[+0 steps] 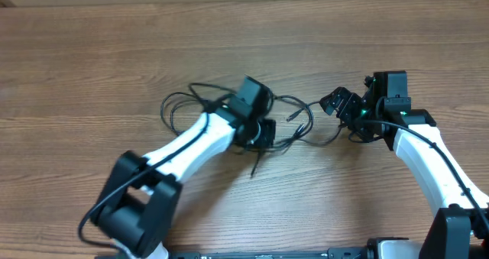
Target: Untangle cables
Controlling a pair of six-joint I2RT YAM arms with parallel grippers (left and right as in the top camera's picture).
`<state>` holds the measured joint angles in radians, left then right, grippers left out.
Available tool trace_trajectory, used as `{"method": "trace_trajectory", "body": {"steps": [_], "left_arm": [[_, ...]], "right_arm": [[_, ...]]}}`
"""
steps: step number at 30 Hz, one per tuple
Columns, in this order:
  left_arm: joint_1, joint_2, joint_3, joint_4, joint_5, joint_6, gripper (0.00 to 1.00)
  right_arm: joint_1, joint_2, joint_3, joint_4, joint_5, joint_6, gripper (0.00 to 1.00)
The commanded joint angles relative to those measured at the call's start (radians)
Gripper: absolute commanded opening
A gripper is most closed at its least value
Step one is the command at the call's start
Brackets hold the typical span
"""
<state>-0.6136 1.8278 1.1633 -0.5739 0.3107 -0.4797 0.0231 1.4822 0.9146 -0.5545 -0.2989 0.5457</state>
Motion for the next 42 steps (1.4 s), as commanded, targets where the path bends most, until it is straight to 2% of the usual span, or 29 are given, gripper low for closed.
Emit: {"method": "trace_trajectory", "body": {"steps": [1, 7, 11, 17, 20, 25, 29, 32, 38, 40, 42], "left_arm": [[-0.018, 0.05, 0.01, -0.068, 0.028, 0.003, 0.06], [0.008, 0.055, 0.017, -0.167, 0.034, 0.056, 0.19], [0.042, 0.055, 0.046, -0.244, 0.035, 0.1, 0.22], [0.07, 0.053, 0.243, -0.442, 0.015, 0.146, 0.2], [0.061, 0.053, 0.35, -0.5, 0.0, 0.18, 0.24], [0.028, 0.053, 0.403, -0.499, 0.004, 0.23, 0.24], [-0.01, 0.068, 0.385, -0.497, 0.004, 0.257, 0.19], [-0.045, 0.085, 0.364, -0.496, 0.004, 0.294, 0.31], [-0.099, 0.17, 0.345, -0.518, -0.002, 0.301, 0.38], [-0.108, 0.217, 0.345, -0.545, -0.008, 0.301, 0.38], [-0.111, 0.266, 0.345, -0.594, -0.039, 0.302, 0.29]], "right_arm": [[0.005, 0.0, 0.021, 0.003, 0.011, -0.004, 1.0], [0.005, 0.0, 0.021, 0.003, 0.011, -0.004, 1.0], [0.005, 0.0, 0.021, 0.003, 0.011, -0.004, 1.0], [0.005, 0.0, 0.021, 0.003, 0.011, -0.004, 1.0], [0.005, 0.0, 0.021, 0.003, 0.011, -0.004, 1.0], [0.005, 0.0, 0.021, 0.003, 0.011, -0.004, 1.0], [0.005, 0.0, 0.021, 0.003, 0.011, -0.004, 1.0], [0.005, 0.0, 0.021, 0.003, 0.011, -0.004, 1.0], [0.005, 0.0, 0.021, 0.003, 0.011, -0.004, 1.0], [0.005, 0.0, 0.021, 0.003, 0.011, -0.004, 1.0], [0.005, 0.0, 0.021, 0.002, 0.011, -0.004, 1.0]]}}
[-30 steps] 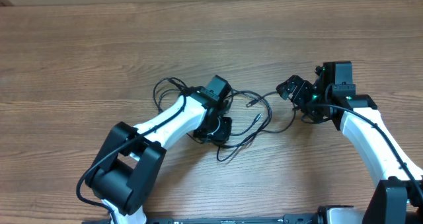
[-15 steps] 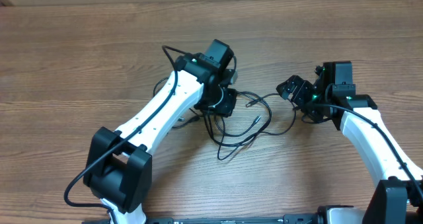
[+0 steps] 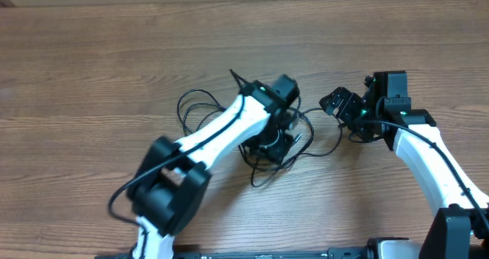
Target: Untangle cables
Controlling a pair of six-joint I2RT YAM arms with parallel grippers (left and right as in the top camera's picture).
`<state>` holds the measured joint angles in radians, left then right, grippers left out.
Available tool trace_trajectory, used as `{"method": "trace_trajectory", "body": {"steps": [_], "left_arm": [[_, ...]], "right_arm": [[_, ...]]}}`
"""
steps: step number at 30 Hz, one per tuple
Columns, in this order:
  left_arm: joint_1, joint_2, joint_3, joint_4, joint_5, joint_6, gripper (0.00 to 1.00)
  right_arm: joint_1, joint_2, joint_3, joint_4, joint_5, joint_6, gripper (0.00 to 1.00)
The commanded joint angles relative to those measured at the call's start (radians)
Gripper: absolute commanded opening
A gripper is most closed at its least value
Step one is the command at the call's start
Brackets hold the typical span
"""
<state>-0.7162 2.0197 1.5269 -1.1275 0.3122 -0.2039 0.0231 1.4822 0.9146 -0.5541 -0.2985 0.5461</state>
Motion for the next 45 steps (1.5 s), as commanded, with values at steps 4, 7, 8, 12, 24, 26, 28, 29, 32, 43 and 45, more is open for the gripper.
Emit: {"method": "trace_trajectory", "body": {"steps": [4, 7, 8, 12, 24, 26, 28, 29, 32, 43, 45], "left_arm": [[-0.005, 0.167, -0.018, -0.14, -0.187, 0.018, 0.04], [0.004, 0.192, -0.018, -0.182, -0.323, -0.074, 0.04], [0.008, 0.19, -0.018, -0.186, -0.375, -0.107, 0.04], [0.035, 0.154, -0.014, -0.188, -0.527, -0.219, 0.04], [0.278, -0.048, 0.085, -0.162, -0.561, -0.267, 0.04], [0.312, -0.09, 0.094, -0.143, -0.494, -0.242, 0.04], [0.343, -0.134, 0.094, -0.117, -0.434, -0.222, 0.04], [0.356, -0.151, 0.094, -0.11, -0.417, -0.222, 0.04], [0.398, -0.195, 0.094, -0.089, -0.342, -0.222, 0.06], [0.404, -0.191, 0.08, -0.087, -0.101, -0.132, 0.39], [0.386, -0.191, 0.069, -0.087, -0.102, -0.132, 0.41]], "right_arm": [[0.005, 0.0, 0.021, 0.002, 0.01, -0.005, 1.0], [0.005, 0.0, 0.021, 0.002, 0.01, -0.005, 1.0], [0.005, 0.0, 0.021, 0.002, 0.01, -0.005, 1.0], [0.005, 0.0, 0.021, 0.002, 0.01, -0.005, 1.0], [0.005, 0.0, 0.021, 0.002, 0.011, -0.005, 1.0], [0.005, 0.0, 0.021, 0.002, 0.01, -0.005, 1.0], [0.005, 0.0, 0.021, 0.002, 0.01, -0.005, 1.0], [0.005, 0.0, 0.021, 0.002, 0.01, -0.005, 1.0], [0.005, 0.0, 0.021, 0.002, 0.01, -0.005, 1.0], [0.005, 0.0, 0.021, 0.002, 0.01, -0.005, 1.0], [0.005, 0.0, 0.021, 0.002, 0.01, -0.005, 1.0]]}}
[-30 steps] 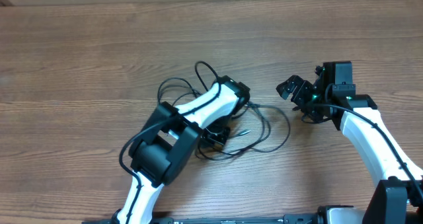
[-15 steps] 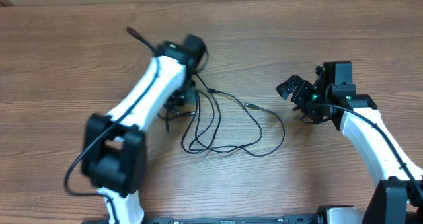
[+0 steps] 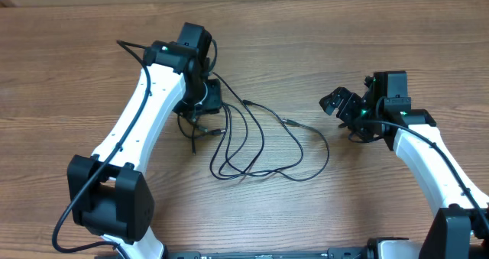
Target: Untangle cables
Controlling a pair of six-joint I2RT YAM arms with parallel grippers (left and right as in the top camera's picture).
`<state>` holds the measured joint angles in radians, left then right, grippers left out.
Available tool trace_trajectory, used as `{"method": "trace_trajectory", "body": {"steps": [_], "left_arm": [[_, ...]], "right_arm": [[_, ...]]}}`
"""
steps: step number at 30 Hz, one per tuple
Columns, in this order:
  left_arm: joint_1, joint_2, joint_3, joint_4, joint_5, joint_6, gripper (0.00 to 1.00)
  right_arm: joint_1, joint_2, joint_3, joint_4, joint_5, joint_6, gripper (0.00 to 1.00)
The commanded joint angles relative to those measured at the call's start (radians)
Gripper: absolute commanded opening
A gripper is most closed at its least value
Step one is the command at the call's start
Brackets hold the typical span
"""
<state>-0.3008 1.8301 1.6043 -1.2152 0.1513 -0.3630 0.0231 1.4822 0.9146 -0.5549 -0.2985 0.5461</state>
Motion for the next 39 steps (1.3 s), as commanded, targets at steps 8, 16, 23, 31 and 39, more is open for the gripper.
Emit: {"method": "trace_trajectory", "body": {"steps": [8, 16, 23, 31, 39], "left_arm": [[-0.095, -0.002, -0.096, 0.031, 0.041, -0.021, 0.44], [-0.153, -0.002, -0.267, 0.042, 0.052, -0.147, 0.53], [-0.158, -0.002, -0.402, 0.146, 0.051, -0.328, 0.84], [-0.159, -0.002, -0.52, 0.317, 0.052, -0.491, 0.76], [-0.155, -0.002, -0.535, 0.471, -0.017, -0.429, 0.11]], "right_arm": [[0.005, 0.0, 0.021, 0.003, 0.01, -0.005, 1.0], [0.005, -0.001, 0.021, 0.003, 0.01, -0.005, 1.0], [0.005, 0.0, 0.021, 0.003, 0.01, -0.005, 1.0], [0.005, 0.0, 0.021, 0.003, 0.01, -0.005, 1.0], [0.005, -0.001, 0.021, 0.003, 0.01, -0.005, 1.0]]}}
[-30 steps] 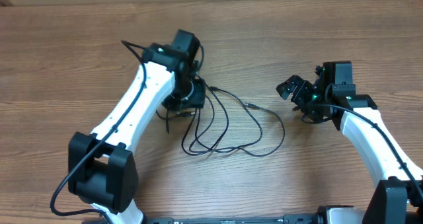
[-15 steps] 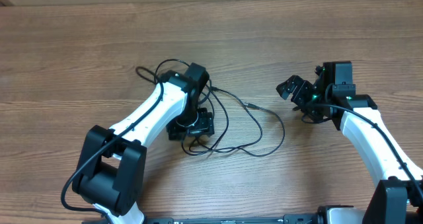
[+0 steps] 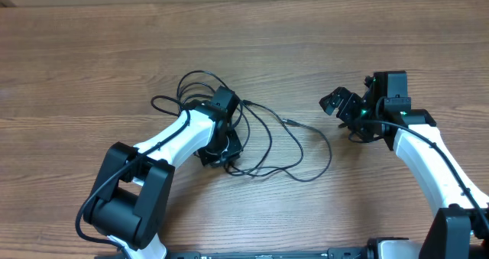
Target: Untangle cables
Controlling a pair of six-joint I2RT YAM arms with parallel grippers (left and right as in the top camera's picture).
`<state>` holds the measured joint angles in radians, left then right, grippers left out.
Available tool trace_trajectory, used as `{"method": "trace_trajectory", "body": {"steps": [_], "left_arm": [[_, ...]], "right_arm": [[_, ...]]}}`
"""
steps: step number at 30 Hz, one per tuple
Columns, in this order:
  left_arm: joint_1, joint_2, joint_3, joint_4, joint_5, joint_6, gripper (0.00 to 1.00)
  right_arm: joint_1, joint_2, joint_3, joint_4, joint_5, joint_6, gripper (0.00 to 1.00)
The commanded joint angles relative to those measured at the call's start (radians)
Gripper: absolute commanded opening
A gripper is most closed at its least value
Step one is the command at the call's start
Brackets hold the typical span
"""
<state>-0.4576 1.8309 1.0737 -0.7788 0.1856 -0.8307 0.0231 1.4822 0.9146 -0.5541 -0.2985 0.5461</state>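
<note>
Thin black cables [image 3: 269,140] lie on the wooden table. Several loops are bunched at the left [image 3: 186,91]. Long strands run right to a wide bend [image 3: 328,153], and a plug end [image 3: 289,122] points toward the middle. My left gripper [image 3: 220,150] points down onto the strands just right of the bunched loops. Its fingers are hidden under the wrist, so whether it grips a cable cannot be told. My right gripper [image 3: 337,104] hovers to the right of the cables. It is open and holds nothing.
The wooden table [image 3: 92,53] spreads out around the cables. A lighter wall edge runs along the back. Both arm bases stand at the front edge.
My left gripper was at the far left rear of the cables and is now nearer and to the right, down on the strands. The bunched loops now lie behind it. The right arm has not moved.
The cables lay in a tight tangle at mid-table with my left gripper on them. Then the gripper was further right in the tangle. Then it was far back left with the cables drawn out into long loops. Now it is back over the spread strands.
</note>
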Motion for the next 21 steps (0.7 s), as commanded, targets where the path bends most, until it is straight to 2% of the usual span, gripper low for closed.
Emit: {"method": "trace_trajectory", "body": {"steps": [1, 7, 12, 17, 21], "left_arm": [[0.004, -0.002, -0.004, 0.064, -0.072, 0.065, 0.07], [0.039, -0.002, 0.032, 0.211, -0.205, 0.257, 0.04], [0.074, -0.002, 0.1, 0.261, -0.358, 0.286, 0.04], [0.112, -0.002, 0.237, 0.213, -0.325, 0.332, 0.04], [0.117, -0.002, 0.348, 0.101, -0.32, 0.339, 0.04]], "right_arm": [[0.005, 0.0, 0.021, 0.002, 0.01, -0.005, 1.0], [0.005, 0.0, 0.021, 0.002, 0.01, -0.005, 1.0], [0.005, 0.0, 0.021, 0.002, 0.01, -0.005, 1.0], [0.005, 0.0, 0.021, 0.002, 0.01, -0.005, 1.0], [0.005, 0.0, 0.021, 0.002, 0.01, -0.005, 1.0]]}}
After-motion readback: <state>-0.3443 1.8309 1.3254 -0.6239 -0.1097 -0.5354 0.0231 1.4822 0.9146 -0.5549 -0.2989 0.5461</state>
